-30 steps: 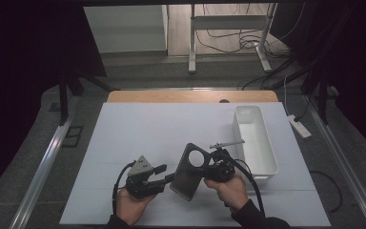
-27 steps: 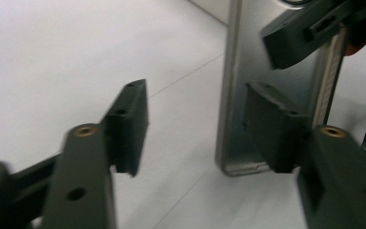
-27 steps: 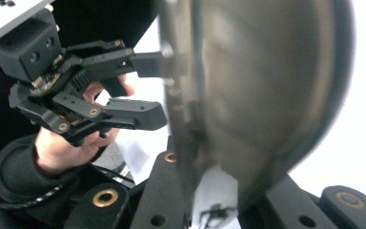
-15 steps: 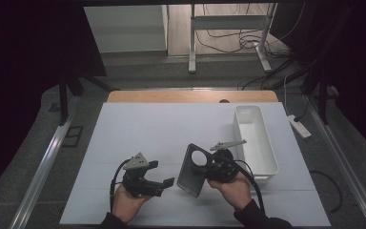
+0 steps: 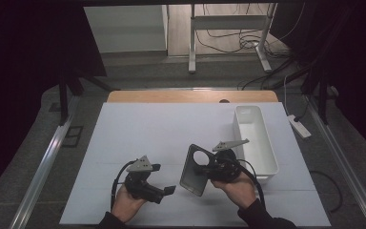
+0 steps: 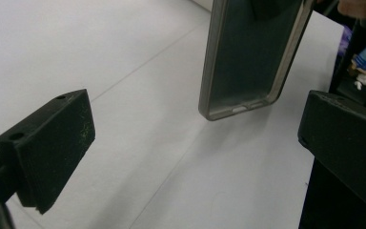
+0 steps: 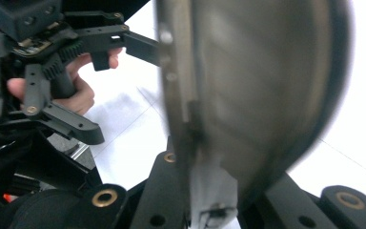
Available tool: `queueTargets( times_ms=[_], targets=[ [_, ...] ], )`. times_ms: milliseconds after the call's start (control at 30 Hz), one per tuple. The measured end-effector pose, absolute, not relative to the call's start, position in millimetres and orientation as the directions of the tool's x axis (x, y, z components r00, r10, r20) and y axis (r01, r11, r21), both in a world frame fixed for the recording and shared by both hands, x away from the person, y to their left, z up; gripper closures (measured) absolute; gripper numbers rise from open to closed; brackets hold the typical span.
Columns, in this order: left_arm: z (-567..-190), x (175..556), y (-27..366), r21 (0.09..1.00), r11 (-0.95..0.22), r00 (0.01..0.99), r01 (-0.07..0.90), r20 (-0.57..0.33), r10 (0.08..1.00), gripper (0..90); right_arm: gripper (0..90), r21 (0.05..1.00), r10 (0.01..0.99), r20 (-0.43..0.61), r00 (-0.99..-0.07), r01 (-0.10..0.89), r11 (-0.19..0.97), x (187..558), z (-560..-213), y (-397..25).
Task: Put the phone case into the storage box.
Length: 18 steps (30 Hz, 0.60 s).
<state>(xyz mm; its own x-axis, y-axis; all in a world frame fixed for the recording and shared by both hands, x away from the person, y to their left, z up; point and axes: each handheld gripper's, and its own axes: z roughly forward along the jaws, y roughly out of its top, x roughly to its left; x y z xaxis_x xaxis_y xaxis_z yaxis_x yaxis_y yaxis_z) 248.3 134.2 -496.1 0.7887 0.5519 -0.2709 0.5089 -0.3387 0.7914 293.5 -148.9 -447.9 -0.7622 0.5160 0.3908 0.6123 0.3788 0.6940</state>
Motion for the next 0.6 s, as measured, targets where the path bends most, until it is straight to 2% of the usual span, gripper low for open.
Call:
queueTargets(
  times_ms=[600],
  targets=[
    [-497.3,250.5,131.0,0.777,-0.360,0.823,0.516,-0.334,0.459,0.0,85.2,0.724,0.388,0.391,-0.834,0.540,0.430,289.4,-441.4,-147.6]
  ],
)
